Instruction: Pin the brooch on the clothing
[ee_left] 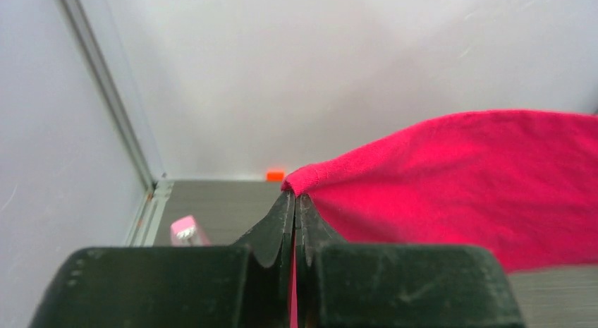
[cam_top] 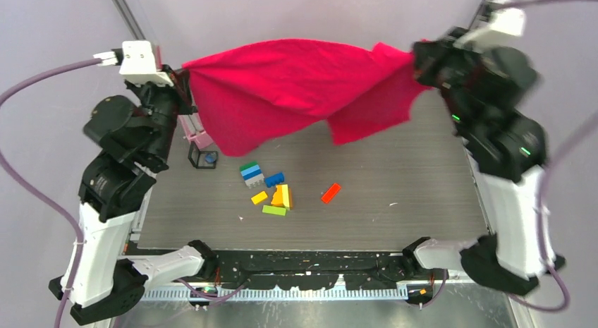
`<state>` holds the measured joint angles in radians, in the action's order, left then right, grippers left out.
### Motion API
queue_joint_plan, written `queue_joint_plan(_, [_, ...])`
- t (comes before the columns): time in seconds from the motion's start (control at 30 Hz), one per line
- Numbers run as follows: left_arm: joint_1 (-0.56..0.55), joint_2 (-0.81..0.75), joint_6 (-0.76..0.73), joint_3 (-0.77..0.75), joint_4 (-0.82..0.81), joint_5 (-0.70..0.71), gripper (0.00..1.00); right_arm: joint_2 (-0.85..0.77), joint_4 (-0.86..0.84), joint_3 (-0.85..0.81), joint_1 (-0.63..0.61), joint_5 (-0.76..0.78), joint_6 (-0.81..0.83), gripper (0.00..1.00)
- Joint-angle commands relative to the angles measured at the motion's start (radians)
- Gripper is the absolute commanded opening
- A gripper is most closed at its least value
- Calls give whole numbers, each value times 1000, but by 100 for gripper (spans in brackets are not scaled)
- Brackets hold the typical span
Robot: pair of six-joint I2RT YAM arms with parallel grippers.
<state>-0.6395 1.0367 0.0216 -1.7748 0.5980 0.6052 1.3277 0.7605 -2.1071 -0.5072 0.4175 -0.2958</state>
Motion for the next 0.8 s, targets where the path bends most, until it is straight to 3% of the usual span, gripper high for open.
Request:
queue_joint_plan(0.0, [2, -19, -18, -112, -43, -160, 0, -181, 35, 15, 2, 106, 60, 1])
queue_joint_plan(0.2, [2, 22, 16, -255, 20, -285, 0, -303, 79, -57, 2, 115, 79, 1])
queue_joint_plan(0.37, [2, 103, 52, -309, 38, -342, 0, -282, 67, -59, 2, 204, 145, 1])
queue_joint_plan(0.67, [12, 422, 58, -398, 91, -322, 0, -194, -247, 248, 6, 347, 259, 1])
queue_joint_plan(0.77, [36, 526, 39, -430, 46, -322, 0, -121, -318, 284, 47, 304, 226, 1])
